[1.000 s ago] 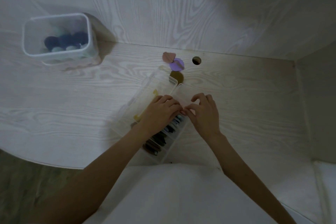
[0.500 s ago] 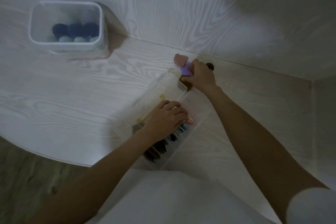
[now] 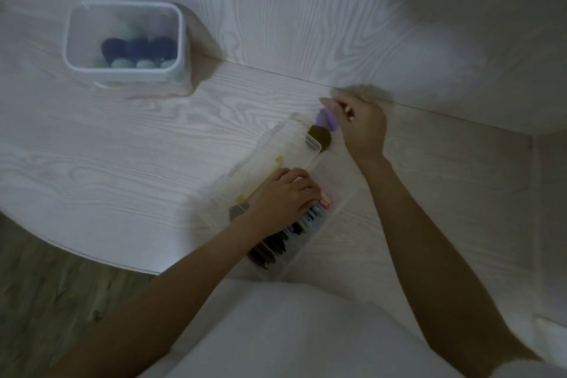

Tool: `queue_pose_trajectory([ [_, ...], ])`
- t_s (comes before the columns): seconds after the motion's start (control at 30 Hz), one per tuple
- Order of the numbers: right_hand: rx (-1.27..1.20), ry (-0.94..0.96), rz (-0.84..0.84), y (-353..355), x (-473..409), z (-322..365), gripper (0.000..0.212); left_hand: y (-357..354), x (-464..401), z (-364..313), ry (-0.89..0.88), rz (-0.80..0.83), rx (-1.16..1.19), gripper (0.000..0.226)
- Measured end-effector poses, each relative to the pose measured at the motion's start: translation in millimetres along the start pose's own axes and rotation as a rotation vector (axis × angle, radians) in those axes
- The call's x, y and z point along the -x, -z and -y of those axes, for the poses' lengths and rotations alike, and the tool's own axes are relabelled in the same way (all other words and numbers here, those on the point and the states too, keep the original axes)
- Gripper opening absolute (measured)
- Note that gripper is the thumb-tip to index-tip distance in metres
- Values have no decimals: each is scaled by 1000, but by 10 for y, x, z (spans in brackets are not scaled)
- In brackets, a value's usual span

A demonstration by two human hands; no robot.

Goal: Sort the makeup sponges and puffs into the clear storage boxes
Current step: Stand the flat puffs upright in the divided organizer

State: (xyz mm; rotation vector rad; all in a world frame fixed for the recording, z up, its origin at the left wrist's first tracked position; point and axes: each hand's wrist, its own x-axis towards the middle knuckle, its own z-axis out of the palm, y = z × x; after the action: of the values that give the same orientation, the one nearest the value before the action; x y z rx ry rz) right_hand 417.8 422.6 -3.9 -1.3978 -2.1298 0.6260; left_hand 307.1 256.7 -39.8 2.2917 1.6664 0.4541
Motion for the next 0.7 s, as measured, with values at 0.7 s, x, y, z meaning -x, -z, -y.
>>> queue_pose_trajectory([
  [0.7,507,132,105,31,1293,60,14,-62,19,23,-104,-146,-43,16],
])
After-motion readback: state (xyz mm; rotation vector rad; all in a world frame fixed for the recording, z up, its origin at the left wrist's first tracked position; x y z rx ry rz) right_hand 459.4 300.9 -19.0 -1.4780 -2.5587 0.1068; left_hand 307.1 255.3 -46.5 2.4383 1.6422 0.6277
